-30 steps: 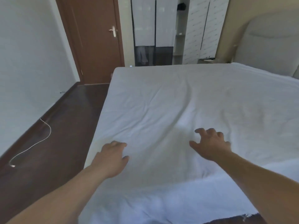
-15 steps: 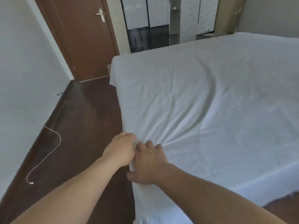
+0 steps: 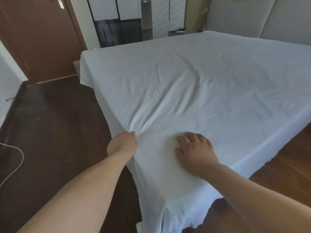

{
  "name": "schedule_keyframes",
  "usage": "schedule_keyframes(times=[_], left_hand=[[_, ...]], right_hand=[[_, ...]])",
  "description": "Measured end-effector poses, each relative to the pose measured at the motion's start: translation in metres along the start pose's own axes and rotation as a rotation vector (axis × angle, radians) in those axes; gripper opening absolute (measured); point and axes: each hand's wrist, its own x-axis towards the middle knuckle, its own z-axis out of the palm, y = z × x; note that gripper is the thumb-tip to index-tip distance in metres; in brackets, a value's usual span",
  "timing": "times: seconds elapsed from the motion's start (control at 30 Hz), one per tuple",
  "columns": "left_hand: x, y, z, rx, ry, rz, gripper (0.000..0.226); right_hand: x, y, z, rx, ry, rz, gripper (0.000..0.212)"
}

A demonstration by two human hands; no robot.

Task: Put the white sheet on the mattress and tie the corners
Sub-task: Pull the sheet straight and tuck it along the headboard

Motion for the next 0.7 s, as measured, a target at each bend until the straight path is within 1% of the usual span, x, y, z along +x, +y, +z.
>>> schedule_keyframes(times=[0.1,0.17,0.2,0.27,0.3,0.33,0.37,0.4,0.43,0.47,0.5,0.53,0.57,0.6,0.63,0.67,0.7], left_hand=[[0.001,-0.004,-0.002,0.033,0.049,-0.018,0.064],[0.006,-0.013,0.001,-0.030,0.031,-0.045,0.062],[0.010,-0.018,0.002,-0.089,-0.003,-0.074,0.055],[0.012,-0.022,-0.004,-0.194,-0.058,-0.142,0.031],[0.010,-0.020,-0.010,-0.194,-0.018,-0.139,0.031],[0.004,-0.014,-0.016,-0.143,0.064,-0.087,0.037],[-0.002,-0.010,-0.021,-0.066,0.151,0.015,0.045],[-0.010,-0.005,-0.025,0.019,0.202,0.186,0.053],[-0.018,0.002,-0.030,0.104,0.177,0.389,0.062],[-0.022,0.006,-0.030,0.195,0.083,0.557,0.068],[-0.029,0.008,-0.029,0.281,-0.064,0.652,0.071],[-0.034,0.008,-0.025,0.337,-0.218,0.648,0.073],[-0.036,0.006,-0.021,0.343,-0.317,0.594,0.076],[-0.038,0.005,-0.018,0.350,-0.348,0.528,0.077],[-0.041,0.006,-0.019,0.382,-0.330,0.463,0.075],[-0.046,0.009,-0.024,0.432,-0.293,0.412,0.068],[-0.054,0.015,-0.031,0.514,-0.259,0.378,0.056]], right_hand=[[-0.015,-0.017,0.011,-0.040,-0.061,-0.076,0.069],[-0.026,-0.022,0.014,-0.049,-0.097,-0.131,0.075],[-0.032,-0.022,0.015,-0.047,-0.112,-0.162,0.074],[-0.041,-0.018,0.013,-0.032,-0.118,-0.238,0.074],[-0.043,-0.015,0.009,-0.014,-0.116,-0.268,0.077],[-0.045,-0.011,0.005,0.012,-0.098,-0.270,0.079],[-0.045,-0.007,0.001,0.029,-0.066,-0.241,0.081],[-0.044,-0.002,0.001,0.024,-0.031,-0.185,0.082],[-0.046,0.003,0.000,-0.002,-0.007,-0.114,0.082],[-0.047,0.008,0.003,-0.037,-0.020,-0.051,0.080],[-0.048,0.013,0.005,-0.072,-0.058,-0.010,0.077],[-0.051,0.018,0.007,-0.098,-0.108,0.004,0.075],[-0.054,0.022,0.007,-0.114,-0.146,0.003,0.075],[-0.057,0.024,0.005,-0.125,-0.169,-0.006,0.077],[-0.060,0.024,0.001,-0.134,-0.178,-0.008,0.080],[-0.063,0.026,-0.003,-0.137,-0.171,0.007,0.080],[-0.069,0.030,-0.005,-0.142,-0.158,0.031,0.078]])
